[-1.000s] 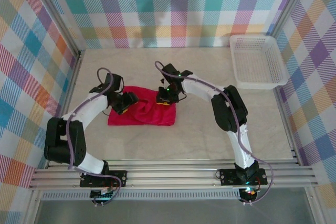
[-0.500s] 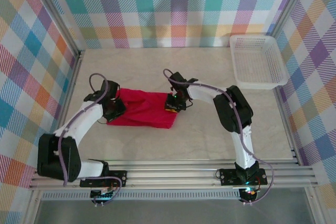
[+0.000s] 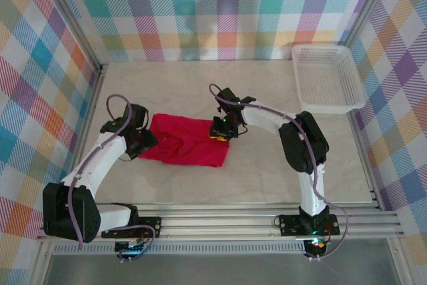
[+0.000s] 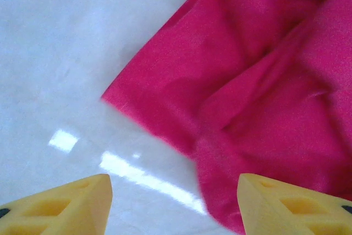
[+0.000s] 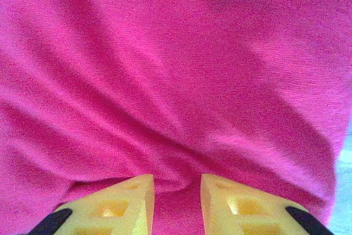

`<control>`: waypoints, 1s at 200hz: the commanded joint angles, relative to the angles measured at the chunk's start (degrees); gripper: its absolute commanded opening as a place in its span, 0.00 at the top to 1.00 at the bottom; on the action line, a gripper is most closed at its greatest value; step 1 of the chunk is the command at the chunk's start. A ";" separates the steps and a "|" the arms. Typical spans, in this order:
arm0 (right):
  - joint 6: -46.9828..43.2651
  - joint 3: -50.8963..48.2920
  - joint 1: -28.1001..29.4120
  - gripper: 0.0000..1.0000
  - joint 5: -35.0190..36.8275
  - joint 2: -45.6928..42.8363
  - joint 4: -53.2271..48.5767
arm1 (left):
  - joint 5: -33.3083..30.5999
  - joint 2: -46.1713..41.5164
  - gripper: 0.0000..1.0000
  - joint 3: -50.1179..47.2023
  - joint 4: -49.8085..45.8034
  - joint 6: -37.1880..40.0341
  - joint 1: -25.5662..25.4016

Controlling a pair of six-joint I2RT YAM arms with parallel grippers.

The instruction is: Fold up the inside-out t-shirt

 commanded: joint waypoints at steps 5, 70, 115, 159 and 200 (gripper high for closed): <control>-1.43 1.32 0.84 0.71 -2.29 -3.67 -1.33 | 4.02 6.97 0.40 7.29 6.04 2.51 0.49; -0.71 -0.42 1.60 0.67 -3.49 -5.19 -0.11 | 5.94 24.36 0.46 17.59 6.94 4.57 0.62; -0.19 -0.34 1.75 0.66 -4.08 -3.88 1.14 | 6.01 29.06 0.77 19.38 10.88 3.08 0.79; 2.71 -5.16 3.89 0.72 -4.29 -0.31 5.07 | 6.14 32.54 1.00 33.74 3.28 5.89 2.64; 4.23 -9.34 5.70 0.73 -4.02 2.29 6.64 | 8.74 41.54 0.93 43.78 -1.24 8.85 3.74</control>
